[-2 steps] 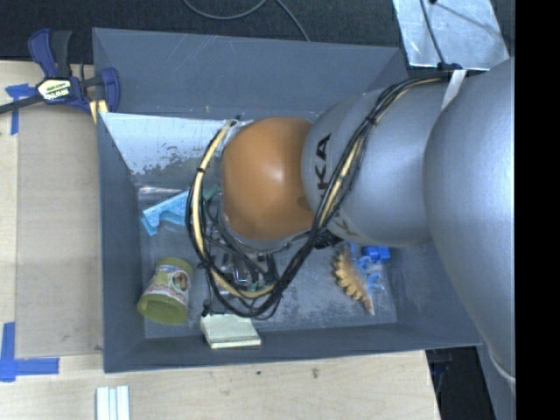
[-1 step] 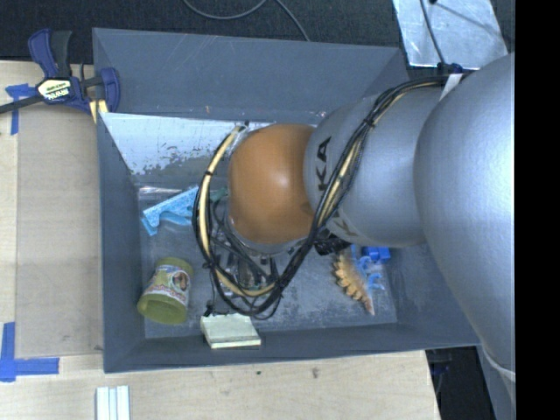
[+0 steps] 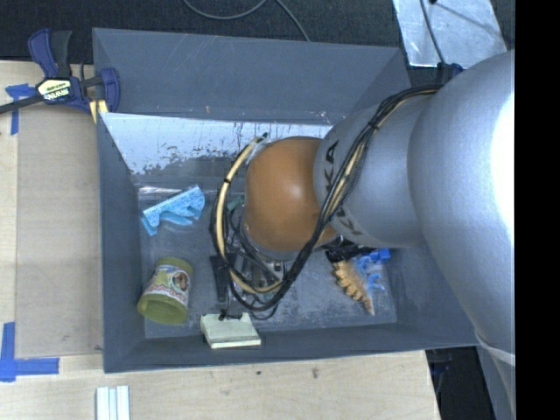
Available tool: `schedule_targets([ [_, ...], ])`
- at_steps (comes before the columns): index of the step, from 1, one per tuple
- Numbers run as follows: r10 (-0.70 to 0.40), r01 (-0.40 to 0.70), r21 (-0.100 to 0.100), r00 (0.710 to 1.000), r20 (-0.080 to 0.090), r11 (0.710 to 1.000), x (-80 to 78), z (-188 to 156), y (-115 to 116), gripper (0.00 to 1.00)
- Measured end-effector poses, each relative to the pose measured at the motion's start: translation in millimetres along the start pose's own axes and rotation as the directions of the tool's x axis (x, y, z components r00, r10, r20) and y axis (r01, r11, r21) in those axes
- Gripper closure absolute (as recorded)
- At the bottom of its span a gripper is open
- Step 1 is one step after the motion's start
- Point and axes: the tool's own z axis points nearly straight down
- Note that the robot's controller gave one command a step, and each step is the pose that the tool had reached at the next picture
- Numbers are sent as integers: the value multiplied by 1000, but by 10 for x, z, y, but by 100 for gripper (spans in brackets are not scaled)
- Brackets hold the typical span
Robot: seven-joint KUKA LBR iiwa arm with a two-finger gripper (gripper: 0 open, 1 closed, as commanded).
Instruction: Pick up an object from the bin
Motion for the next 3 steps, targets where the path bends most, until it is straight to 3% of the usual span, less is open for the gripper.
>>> schedule_targets([
  [1, -180, 180, -1, 984, 5, 984, 68, 174, -202, 0],
  [2, -206, 206, -1, 979, 2, 979, -114, 159, -303, 0],
  [3, -270, 270, -1, 963, 8, 963, -357, 172, -582, 0],
])
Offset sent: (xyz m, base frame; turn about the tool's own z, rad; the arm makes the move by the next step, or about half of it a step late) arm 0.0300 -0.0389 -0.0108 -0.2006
